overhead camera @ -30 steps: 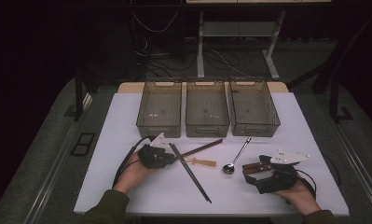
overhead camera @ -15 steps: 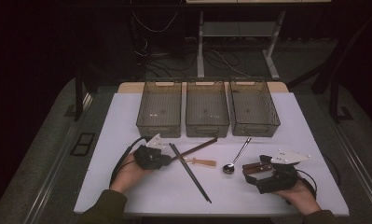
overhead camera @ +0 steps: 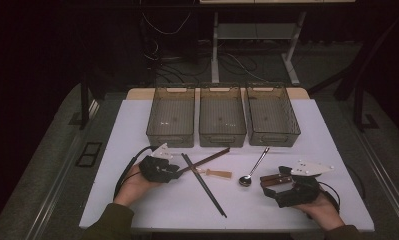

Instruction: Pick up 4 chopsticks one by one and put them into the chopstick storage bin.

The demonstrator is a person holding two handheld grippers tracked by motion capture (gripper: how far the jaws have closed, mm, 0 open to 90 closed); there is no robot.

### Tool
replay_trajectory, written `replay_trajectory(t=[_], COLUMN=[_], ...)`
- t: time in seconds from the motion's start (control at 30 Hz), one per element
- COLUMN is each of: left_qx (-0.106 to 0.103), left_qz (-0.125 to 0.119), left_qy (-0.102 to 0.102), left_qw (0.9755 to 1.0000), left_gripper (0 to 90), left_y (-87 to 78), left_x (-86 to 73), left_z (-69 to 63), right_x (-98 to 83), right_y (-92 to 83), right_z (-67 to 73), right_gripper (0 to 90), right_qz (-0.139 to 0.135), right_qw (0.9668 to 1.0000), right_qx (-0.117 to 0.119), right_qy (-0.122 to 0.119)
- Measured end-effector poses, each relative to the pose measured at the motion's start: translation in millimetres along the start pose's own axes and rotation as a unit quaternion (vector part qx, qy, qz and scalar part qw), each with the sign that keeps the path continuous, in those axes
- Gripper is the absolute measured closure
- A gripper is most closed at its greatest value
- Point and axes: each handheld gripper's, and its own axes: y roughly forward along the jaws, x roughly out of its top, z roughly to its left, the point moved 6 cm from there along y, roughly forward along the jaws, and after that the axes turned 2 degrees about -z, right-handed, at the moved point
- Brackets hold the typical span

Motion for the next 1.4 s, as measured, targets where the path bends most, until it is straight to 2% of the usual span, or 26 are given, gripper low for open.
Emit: replay_trajectory(t=[0.13, 0.33, 0.37, 0.5, 0.7, 0.9, 0.97, 1.1, 1.4], left_qx=[-0.002, 0.011, 0.010, 0.003, -0.006, -0.006, -0.004, -0.005, 0.005], left_qz=[-0.024, -0.032, -0.033, -0.049, -0.045, -0.036, -0.037, -0.035, -0.024], left_qy=[-0.009, -0.018, -0.029, -0.041, -0.031, -0.023, -0.031, -0.033, -0.021], left_qw=[0.9997, 0.9993, 0.9990, 0.9980, 0.9985, 0.9991, 0.9988, 0.9988, 0.9995], left_gripper=[65.6, 79.8, 81.3, 84.3, 83.9, 84.1, 84.2, 84.2, 83.6], left_y=[-2.5, 2.6, 2.8, 4.7, 13.2, 21.1, 22.2, 22.3, 23.7], left_x=[6.1, 10.4, 10.9, 15.3, 19.9, 22.2, 21.9, 21.2, 19.5], left_z=[0.8, 8.4, 8.6, 9.9, 7.6, 5.6, 4.7, 5.4, 7.5], right_x=[-0.1, -0.4, -0.4, -0.4, -0.5, -0.5, -0.5, -0.4, -0.4], right_y=[0.5, 1.2, 1.4, 1.5, 1.8, 1.9, 1.8, 1.8, 1.8], right_z=[0.3, 0.3, 0.4, 0.4, 0.6, 0.3, 0.4, 0.3, 0.2], right_gripper=[1.5, 1.5, 1.5, 1.5, 1.5, 1.5, 1.5, 1.5, 1.5], right_qz=[0.001, 0.003, 0.003, 0.003, 0.003, 0.004, 0.004, 0.003, 0.003], right_qw=[1.0000, 1.0000, 1.0000, 1.0000, 1.0000, 1.0000, 1.0000, 1.0000, 1.0000], right_qx=[0.000, 0.000, 0.000, 0.000, 0.001, 0.001, 0.001, 0.001, 0.001], right_qy=[0.000, -0.003, -0.003, -0.003, -0.003, -0.002, -0.002, -0.002, -0.002])
